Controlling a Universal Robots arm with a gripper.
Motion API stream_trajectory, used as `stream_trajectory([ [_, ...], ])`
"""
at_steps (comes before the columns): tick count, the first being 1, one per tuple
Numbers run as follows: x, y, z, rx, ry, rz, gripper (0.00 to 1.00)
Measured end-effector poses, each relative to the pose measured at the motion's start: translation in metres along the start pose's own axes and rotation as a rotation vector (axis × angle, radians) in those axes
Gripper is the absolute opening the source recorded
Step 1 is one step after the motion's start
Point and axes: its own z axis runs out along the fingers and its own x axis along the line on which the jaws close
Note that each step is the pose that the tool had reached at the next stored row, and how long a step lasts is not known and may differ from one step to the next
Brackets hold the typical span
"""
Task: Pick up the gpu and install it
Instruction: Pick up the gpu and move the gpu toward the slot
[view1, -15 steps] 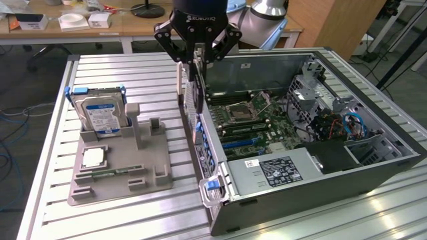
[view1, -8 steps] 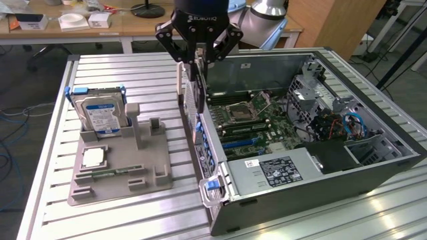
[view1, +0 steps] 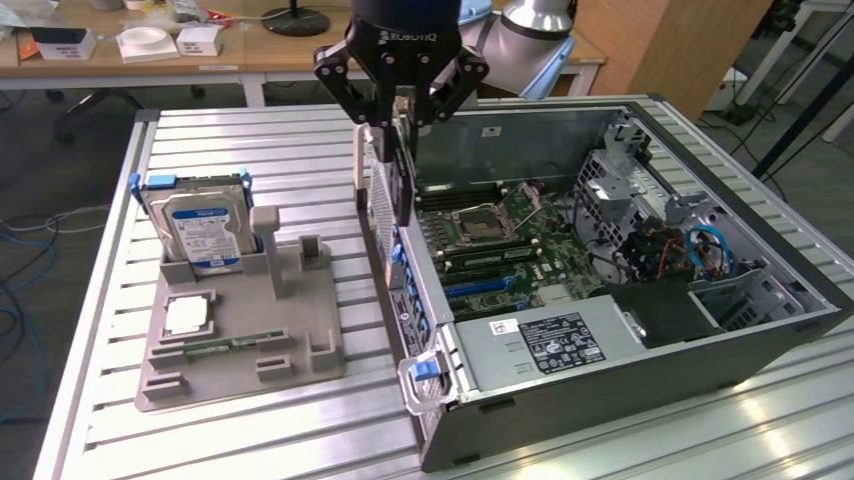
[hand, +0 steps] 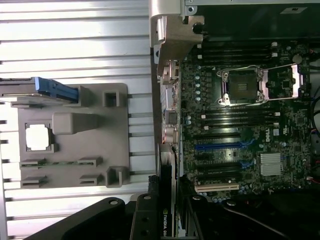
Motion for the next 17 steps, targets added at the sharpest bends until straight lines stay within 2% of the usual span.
stream_trajectory([
  [17,-0.0042,0.0003,0.0001,0.0,0.0,0.0,0.26],
])
